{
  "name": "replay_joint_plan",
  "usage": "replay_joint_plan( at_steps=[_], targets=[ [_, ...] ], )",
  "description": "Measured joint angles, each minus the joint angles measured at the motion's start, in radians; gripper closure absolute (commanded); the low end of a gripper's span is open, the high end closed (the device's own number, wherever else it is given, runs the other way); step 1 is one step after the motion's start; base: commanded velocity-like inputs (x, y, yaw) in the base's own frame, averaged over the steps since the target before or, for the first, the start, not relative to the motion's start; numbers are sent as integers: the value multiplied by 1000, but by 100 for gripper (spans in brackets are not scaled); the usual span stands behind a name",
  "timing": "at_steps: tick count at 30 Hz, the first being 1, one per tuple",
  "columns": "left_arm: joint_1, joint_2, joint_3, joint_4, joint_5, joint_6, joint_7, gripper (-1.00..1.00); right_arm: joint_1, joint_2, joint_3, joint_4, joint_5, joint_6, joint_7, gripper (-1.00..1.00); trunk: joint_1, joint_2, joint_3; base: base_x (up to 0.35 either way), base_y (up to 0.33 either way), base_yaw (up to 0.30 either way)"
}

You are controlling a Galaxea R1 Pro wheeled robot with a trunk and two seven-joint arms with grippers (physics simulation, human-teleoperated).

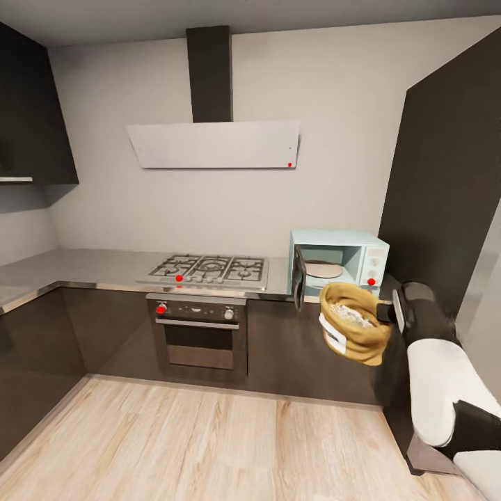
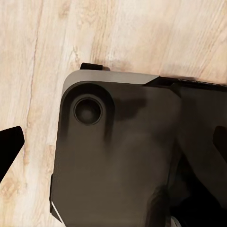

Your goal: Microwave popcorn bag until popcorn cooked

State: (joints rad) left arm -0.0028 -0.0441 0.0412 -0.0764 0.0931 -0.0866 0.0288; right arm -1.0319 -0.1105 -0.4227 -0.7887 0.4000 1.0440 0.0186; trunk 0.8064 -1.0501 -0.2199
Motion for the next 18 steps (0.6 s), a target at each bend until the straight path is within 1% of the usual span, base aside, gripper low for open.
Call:
replay_joint_plan(
  at_steps=[1, 2, 3, 5, 7, 8, 11, 18],
  targets=[
    [0, 0, 0, 0, 0, 0, 0, -100, -27, 0, 20, 29, 0, 0, -3, 100, 0, 0, 0, 0, 0, 0],
    [0, 0, 0, 0, 0, 0, 0, -100, -50, 0, 27, 52, 2, 0, -4, 100, 0, 0, 0, 0, 0, 0],
    [0, 0, 0, 0, 0, 0, 0, -100, -66, 0, 30, 69, 3, 0, -5, 100, 0, 0, 0, 0, 0, 0],
    [0, 0, 0, 0, 0, 0, 0, -100, -124, -1, 35, 123, 2, 0, -8, 100, 0, 0, 0, 0, 0, 0],
    [0, 0, 0, 0, 0, 0, 0, -100, -184, -1, 36, 163, 8, 1, -41, 100, 0, 0, 0, 0, 0, 0],
    [0, 0, 0, 0, 0, 0, 0, -100, -200, 0, 36, 169, 10, 1, -57, 100, 0, 0, 0, 0, 0, 0],
    [0, 0, 0, 0, 0, 0, 0, -100, -215, 0, 35, 174, 9, 1, -74, 100, 0, 0, 0, 0, 0, 0],
    [0, 0, 0, 0, 0, -1, 0, -100, -219, -2, 35, 158, 9, 1, -74, 100, 0, 0, 0, 0, 0, 0]
  ],
)
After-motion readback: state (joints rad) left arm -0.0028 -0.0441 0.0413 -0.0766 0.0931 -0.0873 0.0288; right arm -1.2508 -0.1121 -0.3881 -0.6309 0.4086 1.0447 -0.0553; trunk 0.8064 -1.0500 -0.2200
